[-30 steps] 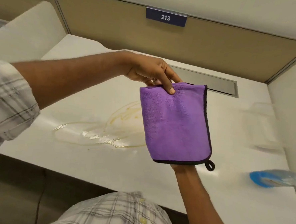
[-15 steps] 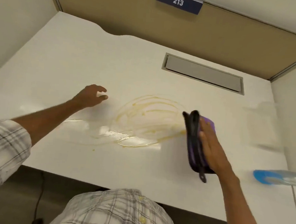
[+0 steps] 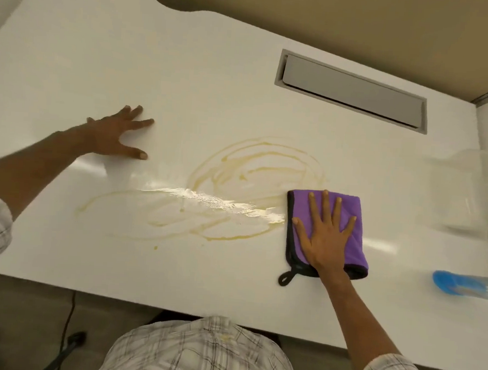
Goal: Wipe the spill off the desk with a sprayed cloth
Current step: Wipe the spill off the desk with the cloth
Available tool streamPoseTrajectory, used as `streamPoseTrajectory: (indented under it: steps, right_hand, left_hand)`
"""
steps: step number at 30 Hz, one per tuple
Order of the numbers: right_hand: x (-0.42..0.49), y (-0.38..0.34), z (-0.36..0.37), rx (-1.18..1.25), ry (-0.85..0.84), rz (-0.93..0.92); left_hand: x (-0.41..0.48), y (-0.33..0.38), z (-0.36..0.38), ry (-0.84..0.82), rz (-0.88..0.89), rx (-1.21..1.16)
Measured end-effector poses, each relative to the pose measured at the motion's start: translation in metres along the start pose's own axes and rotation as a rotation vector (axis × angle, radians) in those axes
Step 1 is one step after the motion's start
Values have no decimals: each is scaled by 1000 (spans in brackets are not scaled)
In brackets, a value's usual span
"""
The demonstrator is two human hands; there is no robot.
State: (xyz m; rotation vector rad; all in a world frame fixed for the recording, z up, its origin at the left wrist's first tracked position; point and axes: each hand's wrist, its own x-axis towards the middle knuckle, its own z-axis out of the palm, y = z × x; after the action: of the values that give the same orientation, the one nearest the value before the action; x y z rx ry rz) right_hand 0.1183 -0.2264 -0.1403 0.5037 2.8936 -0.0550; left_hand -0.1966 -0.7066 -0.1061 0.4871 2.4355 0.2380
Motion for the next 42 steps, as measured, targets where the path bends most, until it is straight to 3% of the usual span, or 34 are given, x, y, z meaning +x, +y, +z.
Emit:
streamPoseTrajectory:
  steps: [3, 7, 12, 16, 19, 23, 28, 34, 38, 42]
  right_hand:
    - [35, 0, -7, 37, 9, 49]
    - [96, -16, -22, 112, 31, 85]
    - [148, -69, -27, 101, 45, -57]
    - [124, -119, -17, 80, 73, -216]
    - [76, -128, -2, 62, 81, -348]
    - [18, -85, 12, -4, 78, -427]
    - [43, -42, -1, -20, 29, -263]
    - [141, -107, -18, 94, 87, -81]
    - [130, -186, -13, 96, 133, -251]
    - [50, -246, 6, 115, 126, -501]
  left_hand:
    - [9, -1, -23, -120, 39, 21]
    - [7, -3, -21, -73, 47, -30]
    - [10, -12, -13, -27, 15, -35]
    - [9, -22, -12, -13, 42, 97]
    - [4, -22, 10, 162, 85, 217]
    - [2, -6, 49, 451, 55, 213]
    - [0, -9, 50, 536, 81, 265]
    - [-1, -3, 48, 570, 112, 174]
    - [-1, -3, 47, 563, 111, 170]
    - [-1, -4, 47, 566, 115, 151]
